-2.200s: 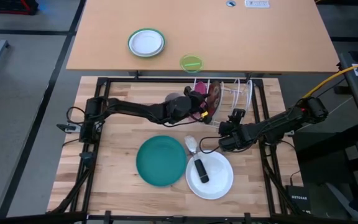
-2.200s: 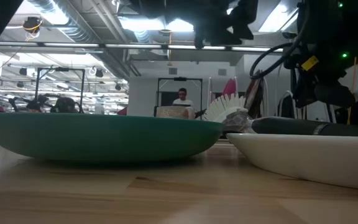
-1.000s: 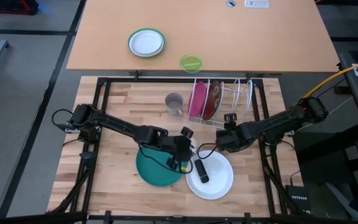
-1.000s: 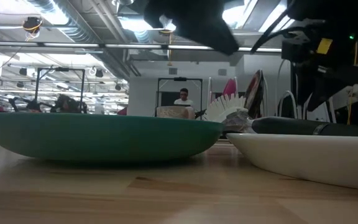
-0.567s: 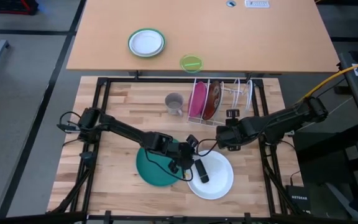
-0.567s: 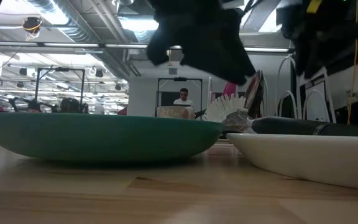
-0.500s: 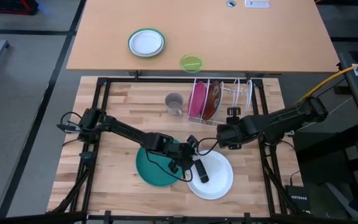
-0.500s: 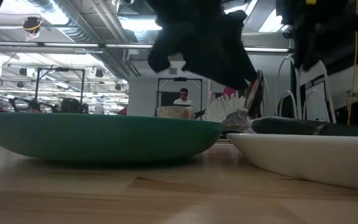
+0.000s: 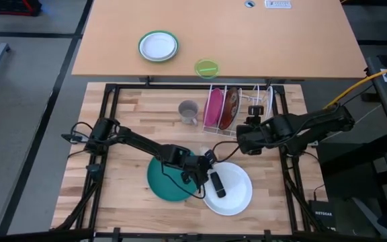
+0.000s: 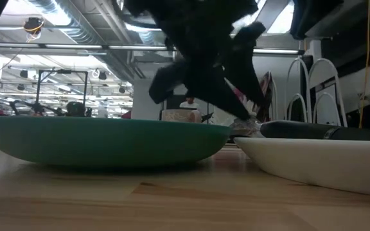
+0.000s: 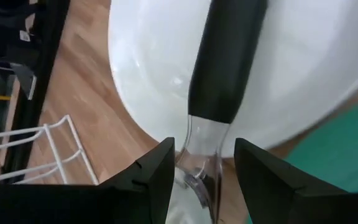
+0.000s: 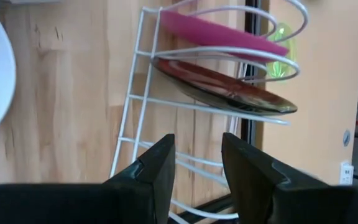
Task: Sort dishes
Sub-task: Move the black dish brush to the top left of the table
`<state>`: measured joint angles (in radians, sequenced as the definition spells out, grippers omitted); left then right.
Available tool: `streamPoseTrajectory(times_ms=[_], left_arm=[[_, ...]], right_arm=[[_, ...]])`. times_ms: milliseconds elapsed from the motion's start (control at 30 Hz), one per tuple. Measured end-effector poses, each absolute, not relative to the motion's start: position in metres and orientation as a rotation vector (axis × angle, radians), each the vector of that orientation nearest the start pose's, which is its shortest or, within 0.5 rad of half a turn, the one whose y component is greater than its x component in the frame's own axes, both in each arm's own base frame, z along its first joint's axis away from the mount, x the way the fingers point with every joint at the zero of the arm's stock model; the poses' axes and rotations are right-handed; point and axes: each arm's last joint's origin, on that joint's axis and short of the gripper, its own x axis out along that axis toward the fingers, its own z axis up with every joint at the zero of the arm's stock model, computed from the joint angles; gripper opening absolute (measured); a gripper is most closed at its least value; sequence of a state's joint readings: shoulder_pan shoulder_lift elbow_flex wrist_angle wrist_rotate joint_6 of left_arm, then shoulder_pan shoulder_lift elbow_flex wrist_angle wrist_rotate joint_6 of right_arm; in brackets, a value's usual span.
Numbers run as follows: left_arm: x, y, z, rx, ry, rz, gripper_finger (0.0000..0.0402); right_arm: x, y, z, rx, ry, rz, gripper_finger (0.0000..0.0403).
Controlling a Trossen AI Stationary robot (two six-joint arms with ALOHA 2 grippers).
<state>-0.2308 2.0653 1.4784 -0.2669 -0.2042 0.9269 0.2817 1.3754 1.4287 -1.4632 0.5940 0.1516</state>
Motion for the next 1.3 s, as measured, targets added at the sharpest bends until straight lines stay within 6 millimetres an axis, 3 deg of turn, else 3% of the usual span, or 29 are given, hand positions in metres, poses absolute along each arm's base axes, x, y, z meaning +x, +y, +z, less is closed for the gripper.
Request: streamPoseTrajectory(times_ms=[200,433,733,1000,1100,1300], left_arm=[[0.438,-0.093,0.162,1.112,0.802,-0.448,0.0155],[0.442,-0.093,0.162,1.177,0.789,-0.399,0.0155],[0.447,-0.086,0.155,1.302,0.773,-0.433,0.0155],[0.453,-0.075,0.144,1.370,0.783,-0.448,0.0154],[0.453,-0.075,0.143,1.374,0.783,-0.445,0.0139],[0.455,-0.076,0.143,1.377,0.754,-0.422,0.0066]], right_arm=[[0.223,0.049,0.344,-0.376,1.234,-0.338,0.0136],[0.232,0.056,0.343,-0.215,1.198,-0.226,0.0136],[0.256,0.063,0.323,-0.219,1.230,-0.247,0.0136],[0.265,0.066,0.312,-0.237,1.285,-0.208,0.0136],[0.265,0.066,0.312,-0.237,1.286,-0.207,0.0136],[0.265,0.066,0.312,-0.240,1.292,-0.207,0.0136]])
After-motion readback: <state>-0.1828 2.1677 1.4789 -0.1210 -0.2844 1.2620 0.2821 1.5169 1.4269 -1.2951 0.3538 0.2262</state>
